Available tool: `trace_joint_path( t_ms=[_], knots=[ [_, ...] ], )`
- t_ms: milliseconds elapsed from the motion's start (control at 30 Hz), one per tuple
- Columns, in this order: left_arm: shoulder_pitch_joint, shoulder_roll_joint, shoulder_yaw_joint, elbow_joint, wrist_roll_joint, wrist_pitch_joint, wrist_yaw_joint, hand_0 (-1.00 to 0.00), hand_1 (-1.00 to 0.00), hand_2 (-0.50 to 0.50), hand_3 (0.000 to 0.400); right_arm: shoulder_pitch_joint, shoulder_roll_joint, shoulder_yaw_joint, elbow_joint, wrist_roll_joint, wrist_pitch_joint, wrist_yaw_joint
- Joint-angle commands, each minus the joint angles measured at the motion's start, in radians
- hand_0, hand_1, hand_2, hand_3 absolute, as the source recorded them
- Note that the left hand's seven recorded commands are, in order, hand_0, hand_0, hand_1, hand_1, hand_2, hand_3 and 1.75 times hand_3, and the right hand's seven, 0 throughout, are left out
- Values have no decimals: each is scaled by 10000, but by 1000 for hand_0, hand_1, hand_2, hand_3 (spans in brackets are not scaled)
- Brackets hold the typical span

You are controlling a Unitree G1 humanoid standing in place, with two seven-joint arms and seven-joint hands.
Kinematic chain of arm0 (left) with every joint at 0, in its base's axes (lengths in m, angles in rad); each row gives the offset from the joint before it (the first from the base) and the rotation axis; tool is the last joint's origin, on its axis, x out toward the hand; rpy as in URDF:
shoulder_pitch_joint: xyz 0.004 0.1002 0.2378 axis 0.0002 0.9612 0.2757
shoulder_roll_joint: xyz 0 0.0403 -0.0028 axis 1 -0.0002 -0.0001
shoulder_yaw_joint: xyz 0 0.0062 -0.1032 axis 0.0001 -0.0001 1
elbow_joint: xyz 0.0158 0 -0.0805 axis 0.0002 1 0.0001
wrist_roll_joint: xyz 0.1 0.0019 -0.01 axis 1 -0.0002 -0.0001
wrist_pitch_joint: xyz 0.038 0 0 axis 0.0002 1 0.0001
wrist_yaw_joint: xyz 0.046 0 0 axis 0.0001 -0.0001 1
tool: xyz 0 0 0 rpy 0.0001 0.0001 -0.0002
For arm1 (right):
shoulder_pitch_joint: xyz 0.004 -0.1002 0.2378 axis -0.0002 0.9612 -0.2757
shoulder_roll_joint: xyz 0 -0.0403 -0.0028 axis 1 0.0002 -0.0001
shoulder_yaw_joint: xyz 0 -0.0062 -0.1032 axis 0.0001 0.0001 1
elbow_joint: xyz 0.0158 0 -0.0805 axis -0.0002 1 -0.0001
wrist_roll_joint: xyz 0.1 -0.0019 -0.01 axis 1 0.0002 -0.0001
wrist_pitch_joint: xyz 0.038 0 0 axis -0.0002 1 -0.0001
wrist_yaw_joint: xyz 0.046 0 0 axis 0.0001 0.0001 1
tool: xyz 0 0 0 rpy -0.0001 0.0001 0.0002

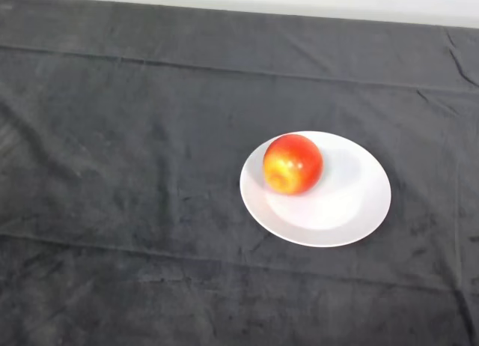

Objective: Move the apple to the plate

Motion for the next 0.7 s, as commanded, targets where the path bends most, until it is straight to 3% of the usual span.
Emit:
trace_joint_path(
  t_ms=[33,700],
  knots=[
    [-332,-276,629,433,221,-164,-93,0,0,0,0,-203,-65,-128,-224,175,-26,-73],
    [-386,-446,741,206,393,-4,-151,0,0,0,0,-203,-65,-127,-224,176,-27,-72]
  ],
)
